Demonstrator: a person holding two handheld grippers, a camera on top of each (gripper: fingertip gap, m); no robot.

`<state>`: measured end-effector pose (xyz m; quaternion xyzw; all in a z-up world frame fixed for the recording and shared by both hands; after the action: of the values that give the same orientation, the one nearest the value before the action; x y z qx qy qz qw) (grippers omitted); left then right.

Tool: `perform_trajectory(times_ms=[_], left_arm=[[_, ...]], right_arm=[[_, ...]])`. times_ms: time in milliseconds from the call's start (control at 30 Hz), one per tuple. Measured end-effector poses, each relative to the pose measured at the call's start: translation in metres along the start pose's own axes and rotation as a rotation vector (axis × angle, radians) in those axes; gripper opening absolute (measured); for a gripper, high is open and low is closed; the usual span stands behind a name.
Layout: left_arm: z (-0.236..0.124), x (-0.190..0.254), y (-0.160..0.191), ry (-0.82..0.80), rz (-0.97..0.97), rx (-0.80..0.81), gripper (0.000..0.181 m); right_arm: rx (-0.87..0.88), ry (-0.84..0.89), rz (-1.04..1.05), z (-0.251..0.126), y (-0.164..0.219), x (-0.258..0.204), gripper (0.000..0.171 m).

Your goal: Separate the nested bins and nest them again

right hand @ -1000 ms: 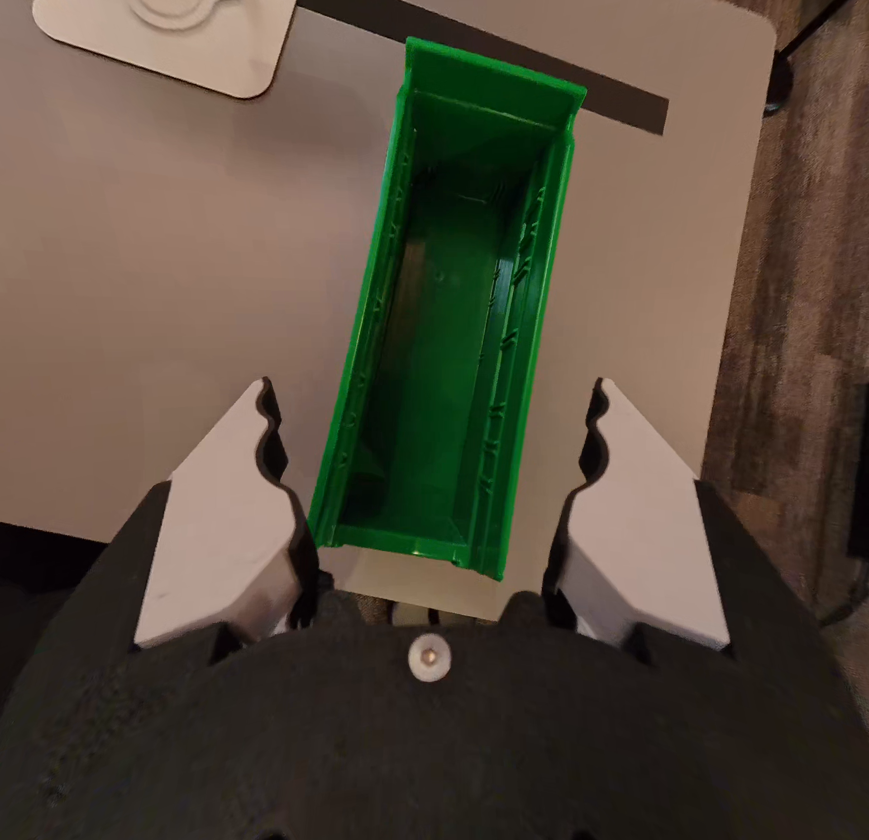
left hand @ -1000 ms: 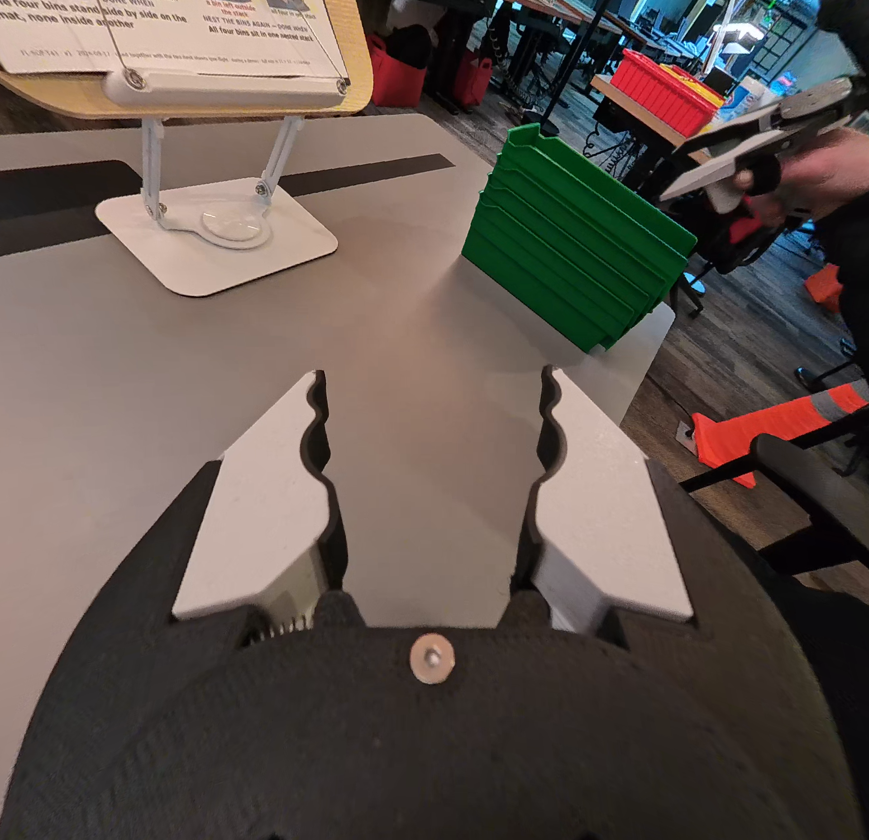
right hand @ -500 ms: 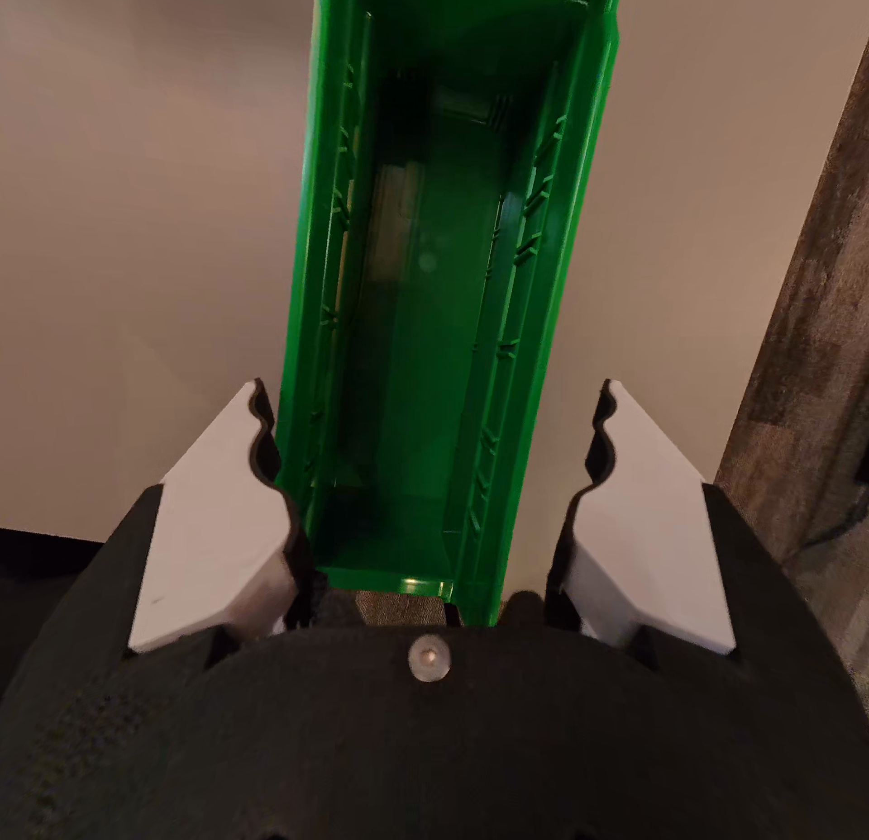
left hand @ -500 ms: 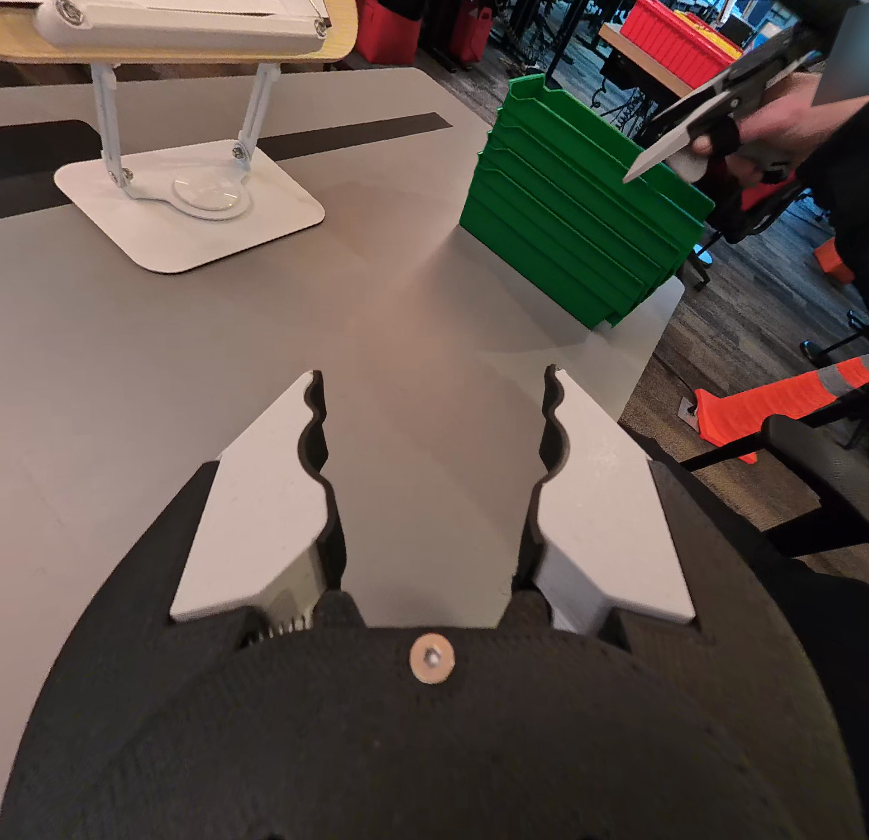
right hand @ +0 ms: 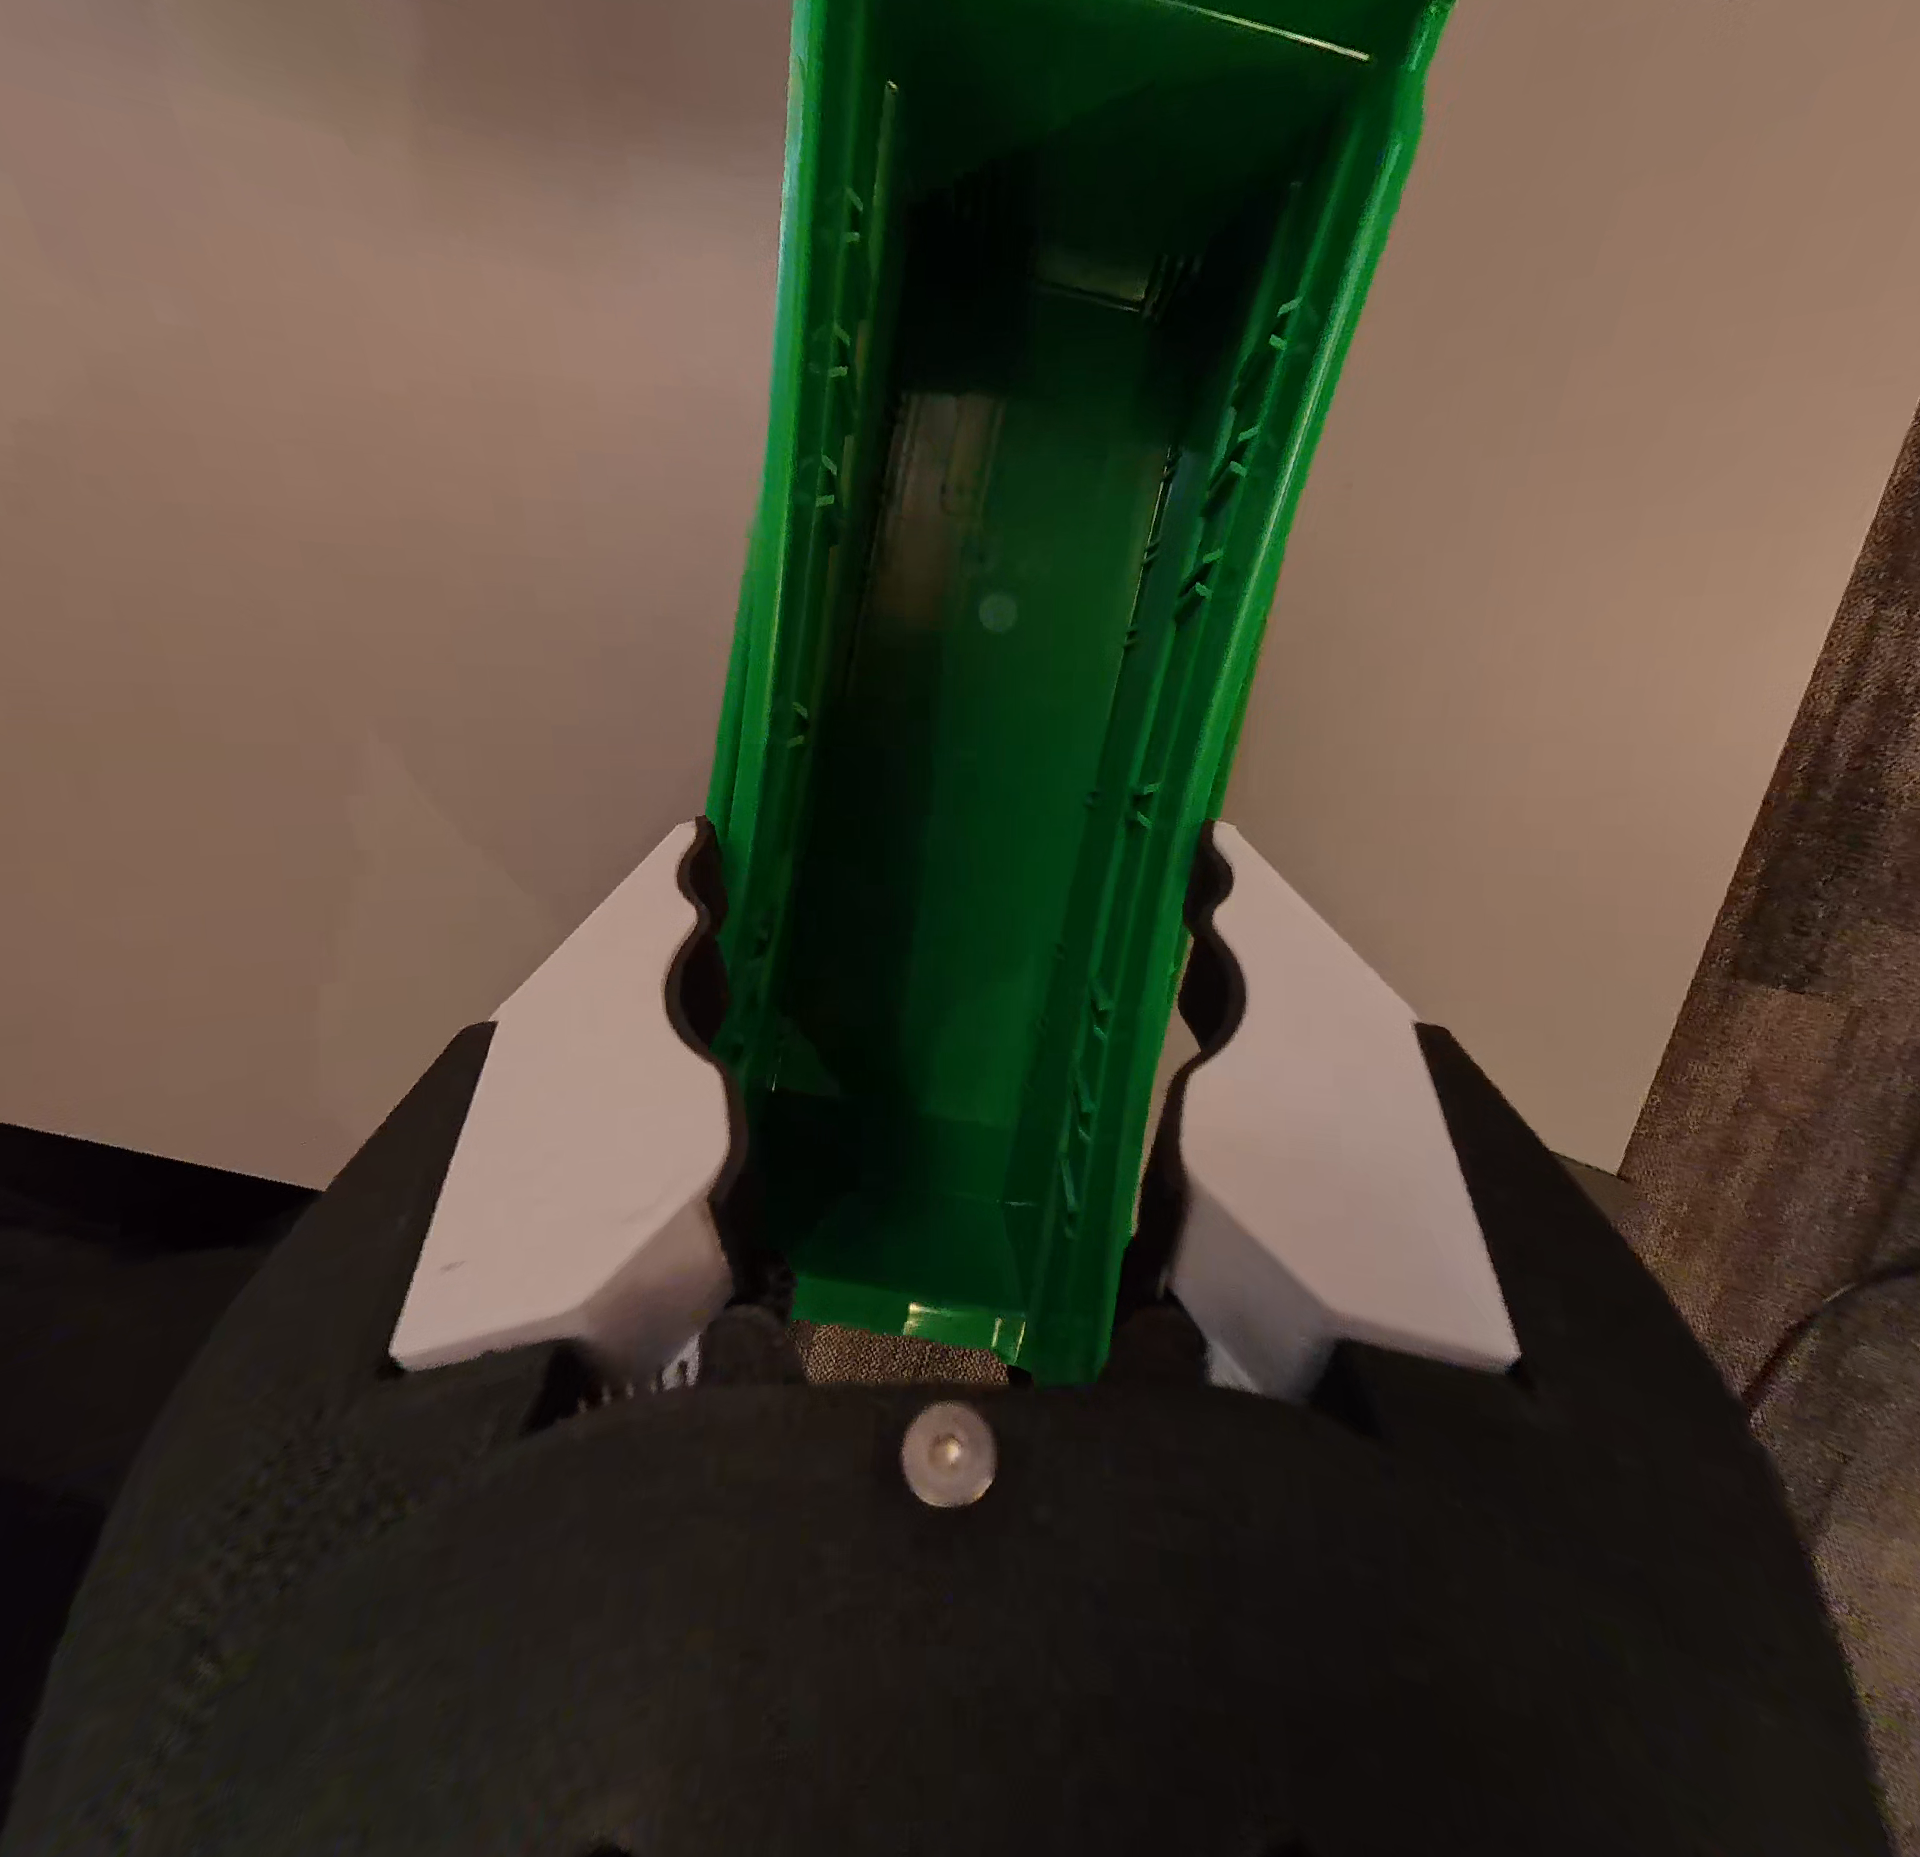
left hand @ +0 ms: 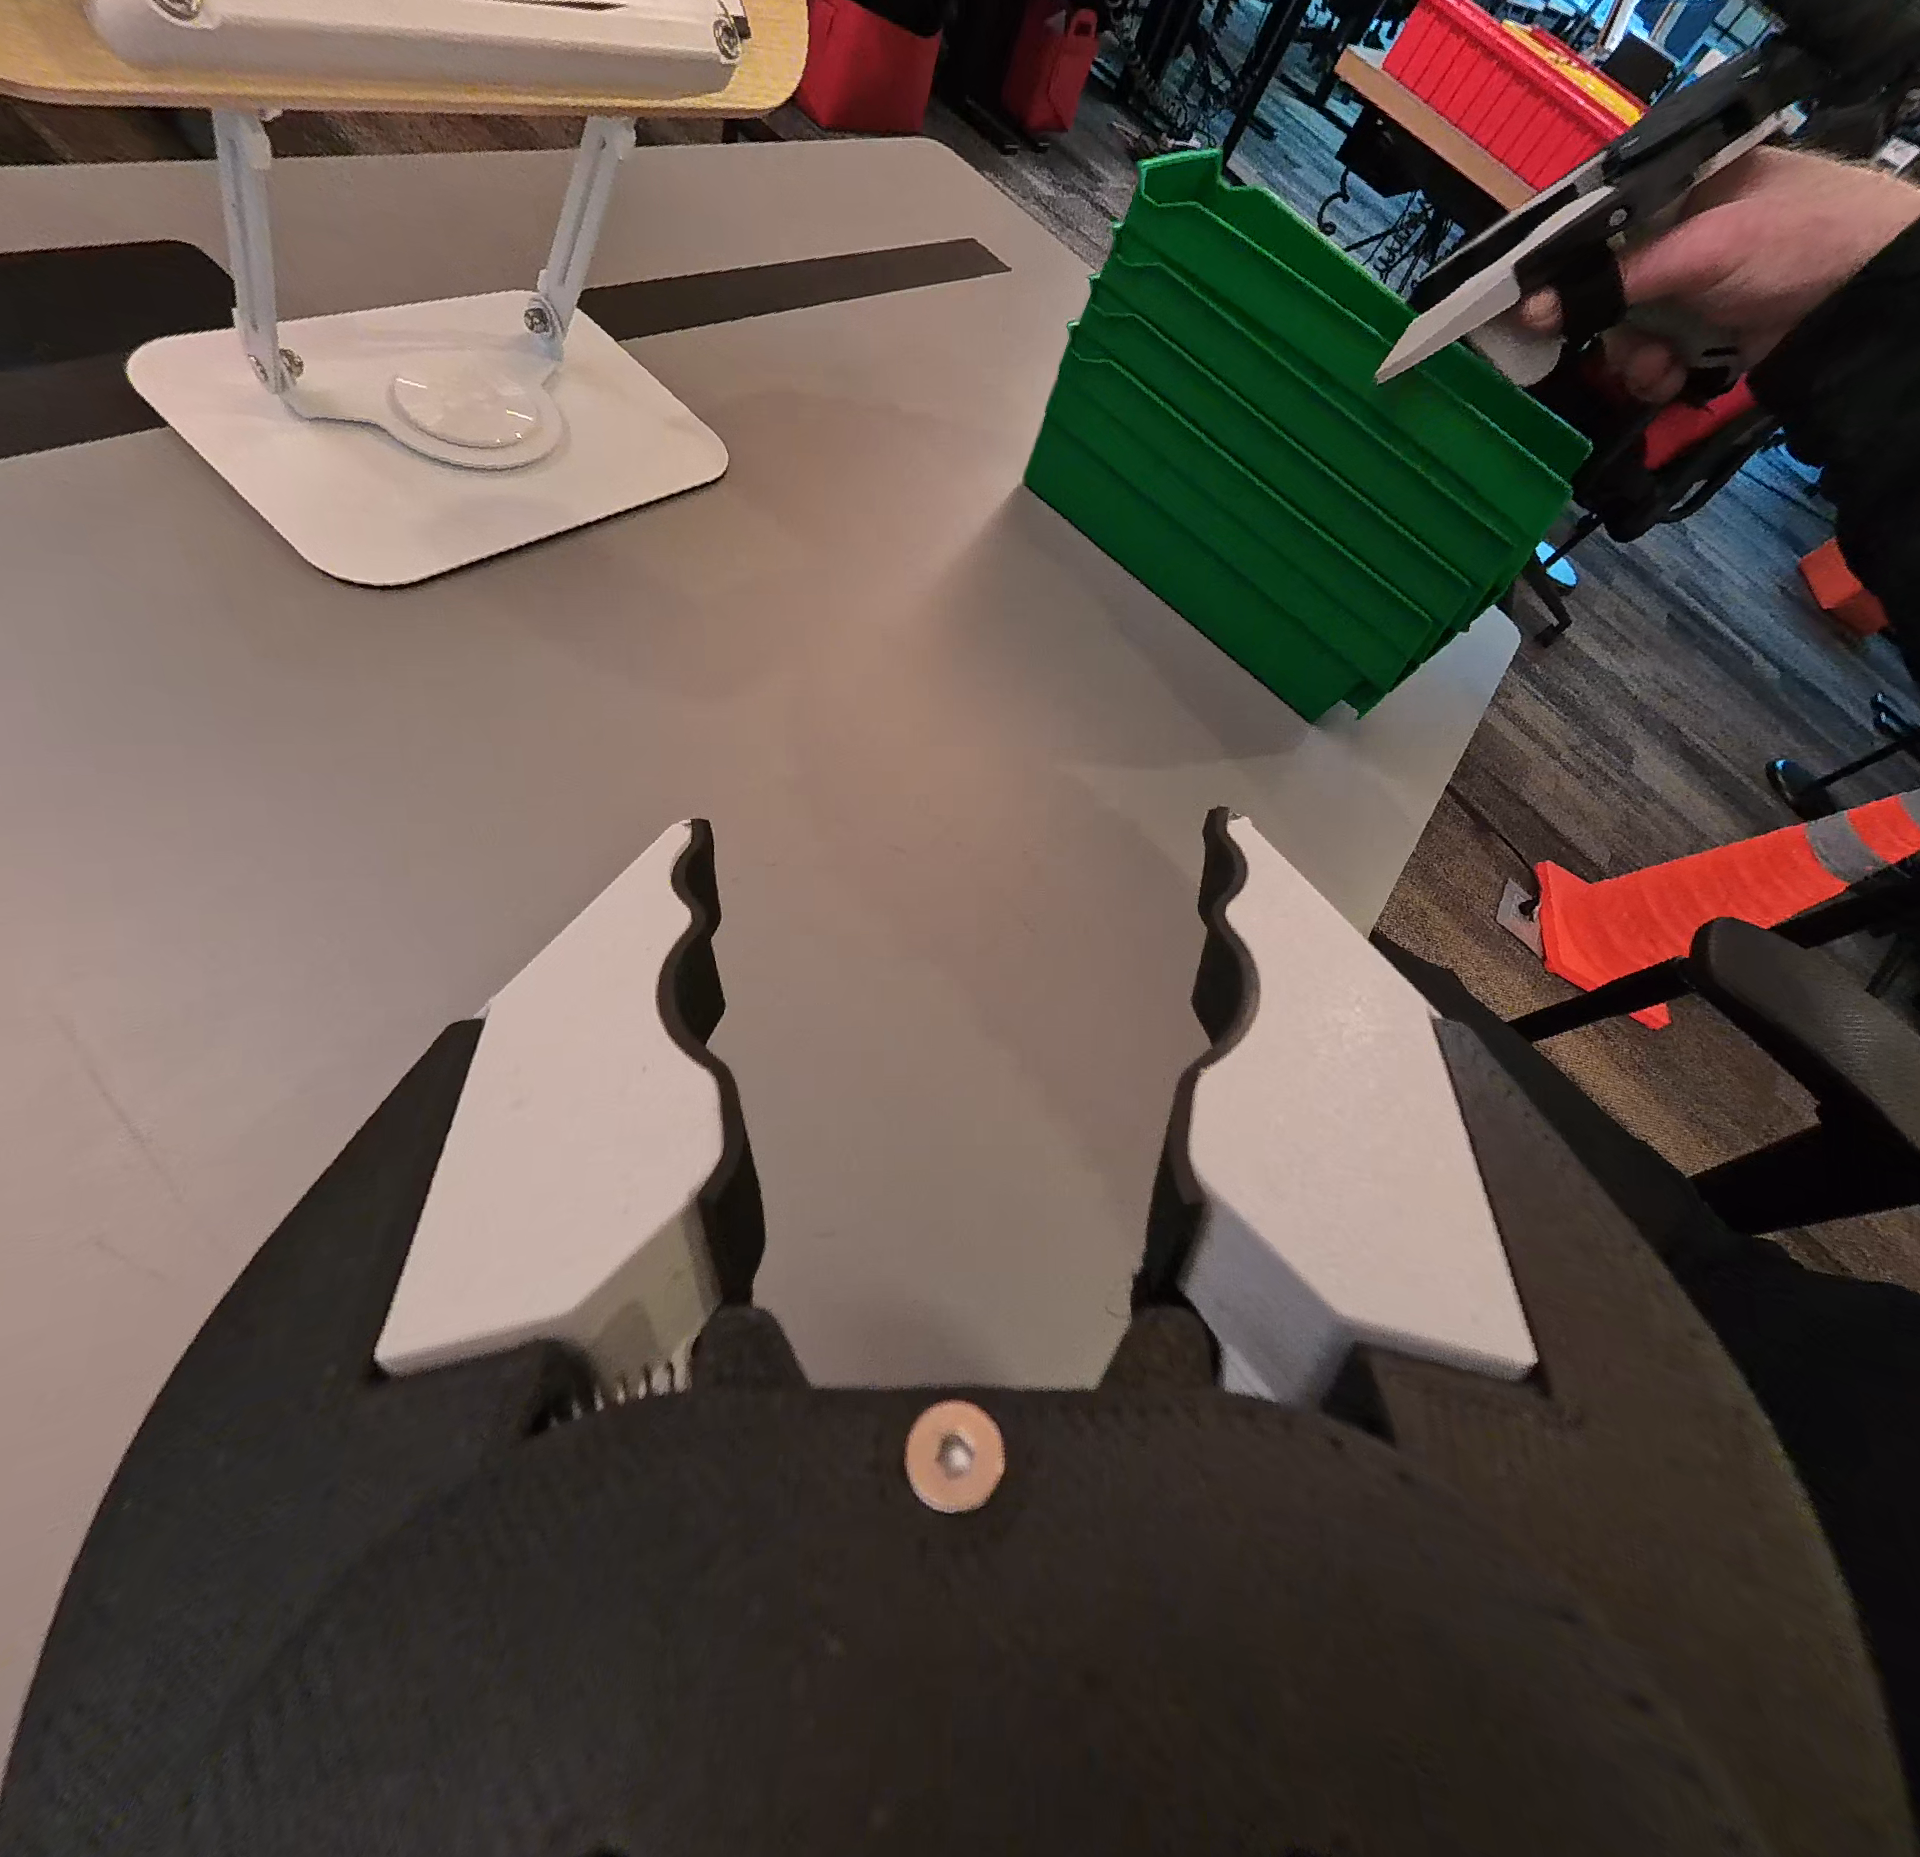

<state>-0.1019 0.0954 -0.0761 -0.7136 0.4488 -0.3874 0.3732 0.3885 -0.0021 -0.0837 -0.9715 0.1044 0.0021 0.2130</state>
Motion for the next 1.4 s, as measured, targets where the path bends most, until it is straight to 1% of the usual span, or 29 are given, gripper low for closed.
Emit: perform_trajectory(times_ms=[167, 267, 400, 533, 700, 767, 867, 1033, 1233, 1333, 1400], left_arm=[[-0.001, -0.003, 0.001, -0.006, -0.006, 0.002, 0.091], [0.0, -0.003, 0.002, -0.006, -0.007, -0.003, 0.091], [0.003, -0.001, 0.002, 0.001, -0.002, -0.009, 0.091], [0.004, 0.001, 0.002, 0.005, 0.002, -0.012, 0.091], [0.002, -0.001, 0.002, 0.001, -0.002, -0.005, 0.091], [0.004, 0.0, 0.002, 0.004, -0.002, -0.006, 0.091], [0.007, 0.003, 0.002, 0.013, 0.004, -0.015, 0.091], [0.007, 0.004, 0.003, 0.012, 0.014, -0.022, 0.091], [0.0, -0.003, 0.003, 0.005, -0.003, 0.001, 0.091], [-0.001, -0.005, 0.004, 0.004, -0.007, 0.0, 0.091], [0.0, -0.005, 0.004, 0.004, -0.007, -0.004, 0.091]], right_arm=[[0.044, -0.019, 0.008, -0.012, -0.007, 0.001, 0.087], [0.104, -0.046, 0.026, -0.03, -0.018, 0.001, 0.086], [0.143, -0.039, 0.002, -0.05, -0.028, -0.004, 0.086], [0.224, -0.05, 0.005, -0.074, -0.039, -0.011, 0.086], [0.345, -0.118, -0.031, -0.11, -0.054, -0.047, 0.087], [0.378, -0.16, -0.033, -0.115, -0.058, -0.069, 0.087], [0.383, -0.233, -0.034, -0.099, -0.058, -0.102, 0.088], [0.382, -0.28, 0.026, -0.043, -0.043, -0.137, 0.088], [0.307, -0.193, 0.102, 0.037, -0.008, -0.136, 0.088], [0.26, -0.153, 0.093, 0.067, 0.009, -0.135, 0.093], [0.247, -0.133, 0.091, 0.08, 0.017, -0.135, 0.096]])
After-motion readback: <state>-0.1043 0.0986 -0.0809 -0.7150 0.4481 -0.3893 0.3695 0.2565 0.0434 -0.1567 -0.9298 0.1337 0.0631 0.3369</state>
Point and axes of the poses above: each gripper's, where its closed fingertips meet, z out along the fingers, y out of its underside, x = y × z across the jaws, the point moved 4 cm from there along -z, back along the fingers, and after that the axes turned 9 degrees about z, right-handed, at the moved point
